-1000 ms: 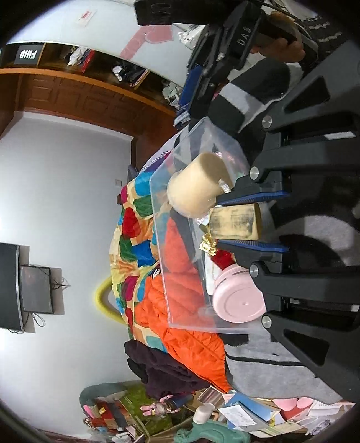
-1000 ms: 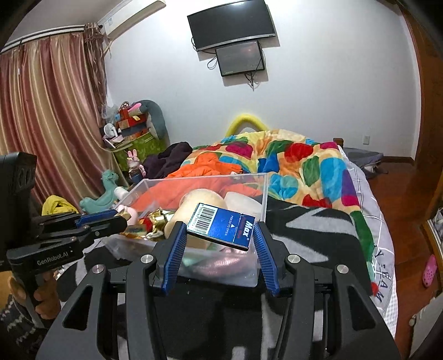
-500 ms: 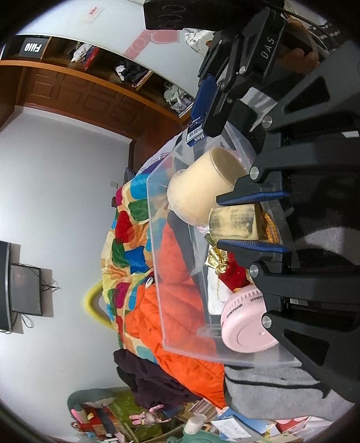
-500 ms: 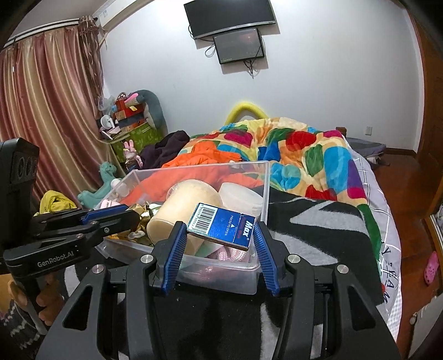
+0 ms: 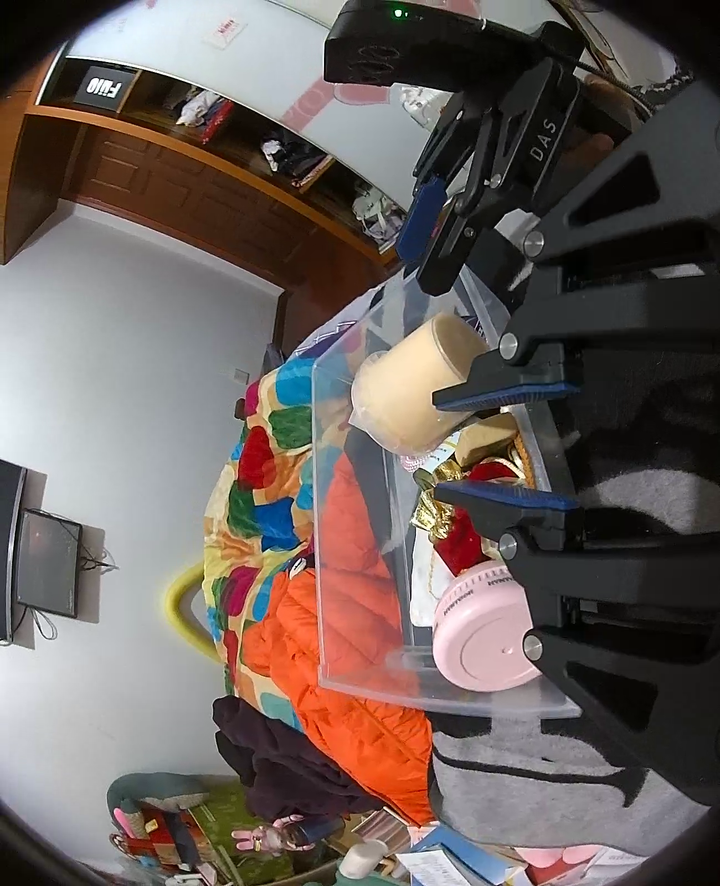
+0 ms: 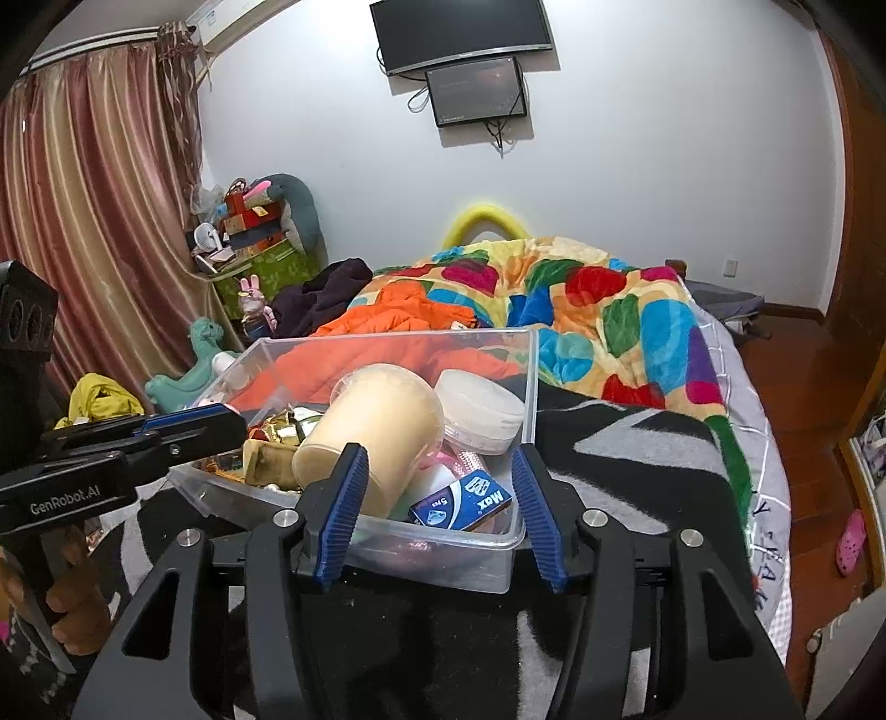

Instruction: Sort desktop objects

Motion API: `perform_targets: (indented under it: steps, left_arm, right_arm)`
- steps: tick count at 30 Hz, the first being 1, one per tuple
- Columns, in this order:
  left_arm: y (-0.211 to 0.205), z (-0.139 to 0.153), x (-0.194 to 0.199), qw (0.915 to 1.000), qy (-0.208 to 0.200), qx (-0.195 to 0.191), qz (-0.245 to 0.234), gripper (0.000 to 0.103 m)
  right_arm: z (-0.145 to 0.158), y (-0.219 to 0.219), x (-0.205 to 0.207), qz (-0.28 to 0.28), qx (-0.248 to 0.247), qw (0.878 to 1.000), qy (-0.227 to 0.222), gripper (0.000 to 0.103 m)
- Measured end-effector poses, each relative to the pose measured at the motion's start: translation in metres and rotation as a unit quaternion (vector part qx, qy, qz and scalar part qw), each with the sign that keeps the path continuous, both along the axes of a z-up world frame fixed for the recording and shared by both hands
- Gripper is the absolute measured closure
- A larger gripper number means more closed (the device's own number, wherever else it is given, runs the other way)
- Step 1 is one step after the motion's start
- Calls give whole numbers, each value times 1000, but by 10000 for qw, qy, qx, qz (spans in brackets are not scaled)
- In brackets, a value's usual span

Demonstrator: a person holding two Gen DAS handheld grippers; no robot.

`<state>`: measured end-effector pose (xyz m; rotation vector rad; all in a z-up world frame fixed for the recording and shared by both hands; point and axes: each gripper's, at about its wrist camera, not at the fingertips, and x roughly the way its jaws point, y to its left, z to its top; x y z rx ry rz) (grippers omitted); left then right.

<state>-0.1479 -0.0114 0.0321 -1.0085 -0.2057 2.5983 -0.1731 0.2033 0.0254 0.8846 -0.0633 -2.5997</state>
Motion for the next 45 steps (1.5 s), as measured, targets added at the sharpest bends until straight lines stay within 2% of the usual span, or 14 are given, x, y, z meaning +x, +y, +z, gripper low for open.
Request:
perform_targets:
  steps: [3, 4, 5, 10, 13, 15, 16, 19, 24, 31, 33, 36, 42, 45]
  left_arm:
    - [-6, 7, 9, 9999, 150, 64, 33, 76]
    - [-8, 10, 13, 9997, 205, 110, 32, 71]
    - [-9, 12, 15, 9996, 230, 142, 26, 66]
    - [-15, 27, 30, 9985, 505, 175, 134, 58]
    - [-12, 35, 46, 9957, 857, -64, 342, 58]
    - [-7, 37, 59, 9918, 1137, -316, 494, 58]
    - [-4, 37, 67, 9898, 1248, -417, 549, 57]
    - [3, 31, 87, 9864, 1423, -541, 614, 43]
    - [3, 23, 104, 9842, 1469, -523, 834, 36]
    - [12, 8, 127, 9733, 1529, -1167, 1253, 35]
    - [10, 5, 133, 9742, 1521, -1068, 1281, 29]
    - [7, 1, 136, 9790, 1445, -741, 1229, 28]
    - [3, -5, 137, 9799, 1339, -643, 1331, 27]
    - [1, -6, 137, 9794, 1349, -620, 1366, 18]
  right_arm:
    - [12, -1, 10, -107, 110, 9995, 282, 25]
    - [16, -1, 14, -98, 93, 9992, 374, 22]
    - [20, -2, 17, -83, 84, 9989, 449, 22]
    - [40, -9, 29, -35, 233, 9970, 737, 22]
    - [47, -11, 36, -128, 288, 9960, 832, 18]
    - [47, -9, 45, -444, 308, 9940, 955, 16]
    - [45, -6, 49, -477, 209, 9942, 943, 15]
    - [36, 5, 57, -324, -282, 9968, 678, 15]
    - [30, 11, 65, -491, -75, 9972, 557, 15]
    - [17, 15, 92, -417, 335, 9967, 618, 15]
    - [15, 15, 97, -297, 248, 9971, 651, 15]
    - [14, 15, 104, -150, 166, 9975, 676, 15]
    - [13, 12, 114, -87, 211, 9967, 774, 14]
    - [12, 11, 114, -22, 157, 9970, 756, 14]
